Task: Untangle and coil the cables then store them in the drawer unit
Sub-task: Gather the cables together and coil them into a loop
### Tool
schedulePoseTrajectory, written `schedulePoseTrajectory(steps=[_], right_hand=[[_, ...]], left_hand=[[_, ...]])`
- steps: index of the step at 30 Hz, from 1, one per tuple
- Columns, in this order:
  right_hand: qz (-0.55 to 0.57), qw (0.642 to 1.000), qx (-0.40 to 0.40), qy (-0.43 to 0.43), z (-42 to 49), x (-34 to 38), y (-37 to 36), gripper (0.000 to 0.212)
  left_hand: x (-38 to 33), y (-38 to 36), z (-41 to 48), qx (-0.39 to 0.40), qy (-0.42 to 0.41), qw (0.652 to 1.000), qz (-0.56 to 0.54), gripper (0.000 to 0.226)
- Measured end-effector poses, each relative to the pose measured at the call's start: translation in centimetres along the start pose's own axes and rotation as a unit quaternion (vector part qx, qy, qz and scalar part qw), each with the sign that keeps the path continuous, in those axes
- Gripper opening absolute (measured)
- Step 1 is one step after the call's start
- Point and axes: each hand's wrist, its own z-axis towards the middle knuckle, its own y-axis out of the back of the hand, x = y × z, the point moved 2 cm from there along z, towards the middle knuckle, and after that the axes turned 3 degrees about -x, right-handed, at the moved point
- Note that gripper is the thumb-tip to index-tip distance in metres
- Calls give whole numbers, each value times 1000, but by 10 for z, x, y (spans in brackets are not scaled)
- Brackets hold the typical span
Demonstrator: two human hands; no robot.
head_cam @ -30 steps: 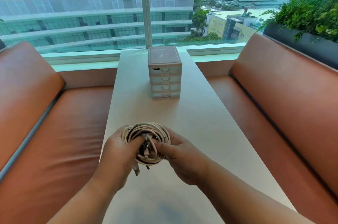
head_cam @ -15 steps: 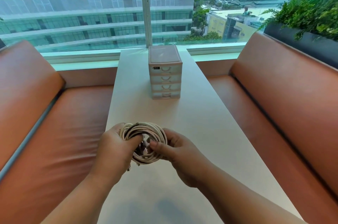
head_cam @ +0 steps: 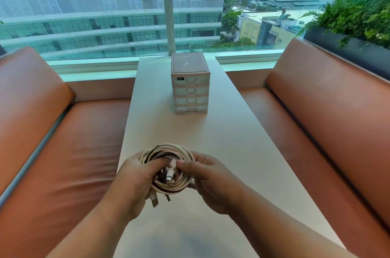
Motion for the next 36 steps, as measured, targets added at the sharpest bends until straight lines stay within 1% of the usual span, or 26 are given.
schedulePoseTrajectory(steps=[2,4,6,9,11,12,14,16,17,18,19,21,22,24,25,26,27,29,30,32,33,34,36], right_hand=[[-7,1000,4,-2,0,-2,1,37],[-18,1000,3,0,0,-3,2,29],[-39,999,-19,17,0,-3,2,19],[-137,984,-80,74,4,-3,3,19],[-228,960,-131,100,4,-3,5,24],[-268,943,-160,119,3,-3,6,31],[-337,899,-200,194,-1,1,7,40],[-415,849,-178,275,-1,4,6,33],[-445,830,-159,295,0,4,6,29],[-463,820,-140,306,1,5,6,29],[-469,818,-124,310,2,6,8,32],[-467,828,-89,298,1,11,11,38],[-472,830,-66,290,0,13,11,38],[-503,820,-24,273,-3,16,10,40],[-518,814,-15,263,-4,15,8,43],[-519,817,-19,249,-6,14,6,45],[-505,831,-36,231,-7,14,3,46],[-457,867,-84,180,-8,15,-1,43],[-447,876,-105,152,-8,17,-4,36],[-470,866,-131,110,-5,19,-8,23],[-477,864,-134,92,-4,20,-11,21],[-467,871,-134,72,-3,20,-14,20],[-404,905,-130,32,-1,22,-18,13]], left_hand=[[0,1,1,11,3,1000,11,41],[-1,3,1,25,5,1000,18,52],[-3,3,0,36,11,999,16,57],[-5,3,-2,72,25,997,5,60],[-8,0,-5,99,31,995,-13,58],[-8,-1,-6,97,34,994,-25,52],[-6,-4,-7,74,41,996,-43,41],[-2,-6,-7,54,35,997,-51,37],[0,-7,-7,48,31,997,-51,36],[1,-8,-7,44,29,998,-46,34],[2,-8,-8,40,30,998,-40,32],[3,-8,-9,35,32,998,-28,30],[5,-7,-8,30,28,999,-22,37],[6,-3,-6,14,4,1000,7,56],[5,-1,-5,5,-9,1000,27,62],[4,0,-5,-5,-21,999,47,64],[4,0,-5,-17,-30,997,63,63],[3,1,-5,-49,-50,994,84,54],[4,1,-5,-64,-62,992,90,47],[3,-1,-7,-85,-88,988,94,30],[3,-3,-8,-90,-99,987,95,24],[2,-4,-10,-91,-107,986,92,20],[2,-7,-11,-86,-115,987,79,13]])
